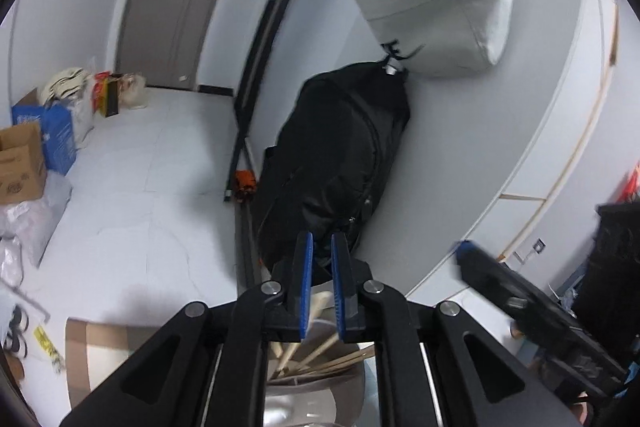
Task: Organize utensils
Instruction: 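Open both grippers above the holder to drop the sticks in, then lower both open grippers down to the remaining sticks on the rug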
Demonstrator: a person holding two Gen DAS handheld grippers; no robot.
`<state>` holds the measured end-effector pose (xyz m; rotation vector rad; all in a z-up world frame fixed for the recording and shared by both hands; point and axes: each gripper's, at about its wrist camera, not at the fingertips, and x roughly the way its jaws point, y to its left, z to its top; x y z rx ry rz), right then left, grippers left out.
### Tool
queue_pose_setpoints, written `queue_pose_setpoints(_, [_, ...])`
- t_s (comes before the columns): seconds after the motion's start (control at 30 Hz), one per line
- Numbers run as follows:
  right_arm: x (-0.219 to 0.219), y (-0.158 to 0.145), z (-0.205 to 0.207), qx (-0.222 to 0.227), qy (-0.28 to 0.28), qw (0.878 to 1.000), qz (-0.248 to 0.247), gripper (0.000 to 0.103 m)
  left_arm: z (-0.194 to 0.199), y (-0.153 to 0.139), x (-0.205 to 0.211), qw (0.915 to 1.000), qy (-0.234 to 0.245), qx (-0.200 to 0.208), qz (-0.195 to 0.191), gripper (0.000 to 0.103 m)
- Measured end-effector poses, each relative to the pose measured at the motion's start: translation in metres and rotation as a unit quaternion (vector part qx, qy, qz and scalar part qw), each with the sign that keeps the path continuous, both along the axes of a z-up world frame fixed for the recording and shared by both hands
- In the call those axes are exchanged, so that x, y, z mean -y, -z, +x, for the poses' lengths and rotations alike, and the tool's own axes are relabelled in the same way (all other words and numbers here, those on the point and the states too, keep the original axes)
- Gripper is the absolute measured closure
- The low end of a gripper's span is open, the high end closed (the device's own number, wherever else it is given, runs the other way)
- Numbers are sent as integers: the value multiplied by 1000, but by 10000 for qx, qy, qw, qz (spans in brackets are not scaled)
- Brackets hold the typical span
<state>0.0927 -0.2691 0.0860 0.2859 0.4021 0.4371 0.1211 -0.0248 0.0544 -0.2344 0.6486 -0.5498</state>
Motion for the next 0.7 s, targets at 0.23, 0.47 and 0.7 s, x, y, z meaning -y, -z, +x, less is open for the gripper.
queue_pose_setpoints(0.23, [24,-16,-37,181,194,9996,29,39,-21,-17,-17,9994,-300,82,-145,61])
queue_pose_setpoints(0.47, [36,-15,-72,141,171,9996,163,22,-54,-23,-32,9947,-980,122,279,41])
queue_pose_setpoints(0.7, [34,-2,-92,-164,-240,9978,592,13,-75,-8,-44,9870,-1328,-190,888,26])
